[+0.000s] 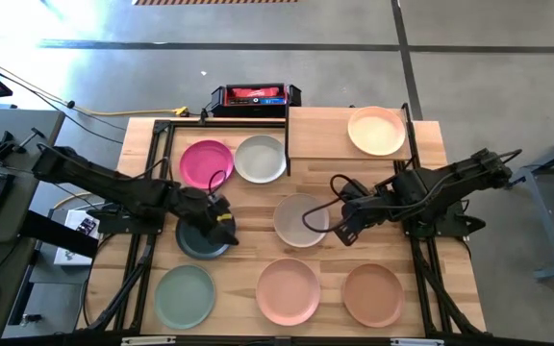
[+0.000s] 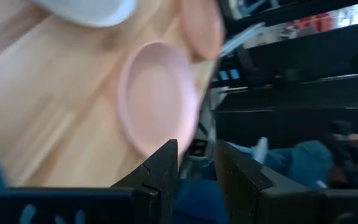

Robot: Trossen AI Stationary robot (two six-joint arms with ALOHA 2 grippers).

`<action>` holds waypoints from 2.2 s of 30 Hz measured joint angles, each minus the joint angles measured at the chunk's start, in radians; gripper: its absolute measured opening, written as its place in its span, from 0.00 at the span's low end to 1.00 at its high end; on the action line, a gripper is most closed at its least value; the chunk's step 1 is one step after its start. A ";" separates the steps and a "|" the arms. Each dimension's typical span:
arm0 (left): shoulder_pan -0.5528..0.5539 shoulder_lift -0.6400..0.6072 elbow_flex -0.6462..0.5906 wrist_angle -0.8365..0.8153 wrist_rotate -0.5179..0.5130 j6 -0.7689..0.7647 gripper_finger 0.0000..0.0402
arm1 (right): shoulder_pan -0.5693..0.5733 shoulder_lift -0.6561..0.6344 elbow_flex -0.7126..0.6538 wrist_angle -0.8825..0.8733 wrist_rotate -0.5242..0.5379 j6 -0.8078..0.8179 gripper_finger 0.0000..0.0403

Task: Place and stack plates onto a shelf
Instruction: Move the blue plate to the middle right of the table

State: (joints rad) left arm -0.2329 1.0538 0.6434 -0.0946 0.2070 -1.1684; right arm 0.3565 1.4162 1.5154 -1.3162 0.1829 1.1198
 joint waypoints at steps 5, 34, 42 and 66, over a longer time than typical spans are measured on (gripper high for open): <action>0.000 0.000 0.151 -0.187 -0.009 0.039 0.23 | 0.000 0.000 0.000 0.000 0.000 -0.044 0.14; -0.067 0.374 0.294 -0.663 -0.246 -0.085 0.23 | 0.000 0.000 0.000 -0.006 0.006 -0.108 0.14; -0.070 0.443 0.294 -0.663 -0.247 -0.084 0.23 | 0.000 0.000 0.000 -0.007 0.006 -0.108 0.14; -0.111 0.596 0.294 -0.607 -0.242 -0.074 0.23 | 0.000 0.000 0.000 -0.011 0.006 -0.108 0.14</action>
State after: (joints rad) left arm -0.3435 1.6494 0.9371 -0.7013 -0.0351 -1.2421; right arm 0.3565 1.4162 1.5158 -1.3273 0.1890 1.0119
